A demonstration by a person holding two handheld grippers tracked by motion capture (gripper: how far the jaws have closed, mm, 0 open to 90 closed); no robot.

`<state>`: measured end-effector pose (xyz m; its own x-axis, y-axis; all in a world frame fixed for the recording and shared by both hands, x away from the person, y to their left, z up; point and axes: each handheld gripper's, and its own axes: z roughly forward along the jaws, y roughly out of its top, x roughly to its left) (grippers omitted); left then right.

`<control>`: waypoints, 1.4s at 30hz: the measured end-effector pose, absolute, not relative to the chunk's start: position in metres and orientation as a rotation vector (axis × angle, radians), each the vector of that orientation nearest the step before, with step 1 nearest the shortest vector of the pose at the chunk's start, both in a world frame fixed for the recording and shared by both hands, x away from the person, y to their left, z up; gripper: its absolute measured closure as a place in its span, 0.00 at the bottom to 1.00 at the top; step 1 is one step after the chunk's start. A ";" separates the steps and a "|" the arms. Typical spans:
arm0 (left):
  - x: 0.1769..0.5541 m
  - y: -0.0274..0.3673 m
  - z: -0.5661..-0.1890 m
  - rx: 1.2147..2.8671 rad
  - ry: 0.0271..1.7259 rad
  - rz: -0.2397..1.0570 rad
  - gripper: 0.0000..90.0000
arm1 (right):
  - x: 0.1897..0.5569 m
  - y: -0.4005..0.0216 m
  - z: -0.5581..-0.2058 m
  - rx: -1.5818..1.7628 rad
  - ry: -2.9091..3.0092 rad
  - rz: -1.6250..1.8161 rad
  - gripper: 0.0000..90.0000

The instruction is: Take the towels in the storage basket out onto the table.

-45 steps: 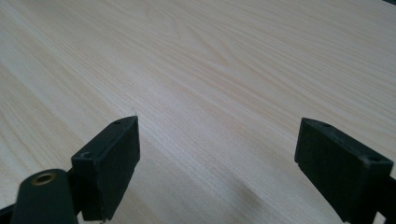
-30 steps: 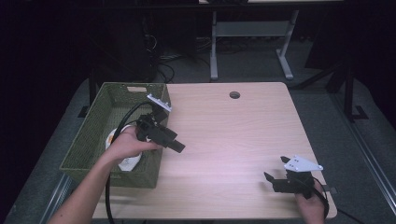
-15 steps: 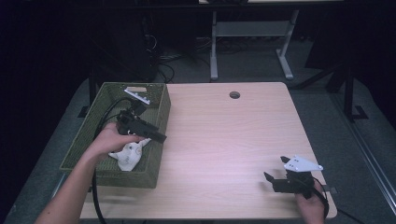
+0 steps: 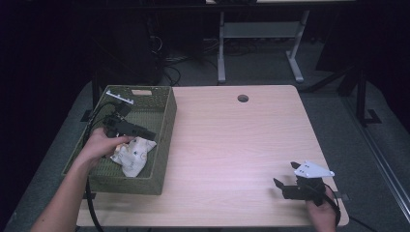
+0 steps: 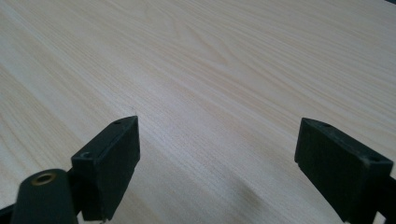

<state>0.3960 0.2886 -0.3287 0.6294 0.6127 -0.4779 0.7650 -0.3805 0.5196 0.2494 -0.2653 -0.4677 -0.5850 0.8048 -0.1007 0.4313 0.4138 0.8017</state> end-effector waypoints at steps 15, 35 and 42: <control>0.408 0.330 -0.344 2.097 1.326 -0.089 0.28 | 0.249 -0.265 -0.468 1.043 2.197 1.042 0.15; 0.419 0.339 -0.383 2.189 1.649 0.060 0.29 | 0.249 -0.265 -0.468 1.046 2.197 1.044 0.15; 0.424 0.331 -0.396 2.293 1.702 0.102 0.32 | 0.249 -0.265 -0.467 1.044 2.196 1.048 0.15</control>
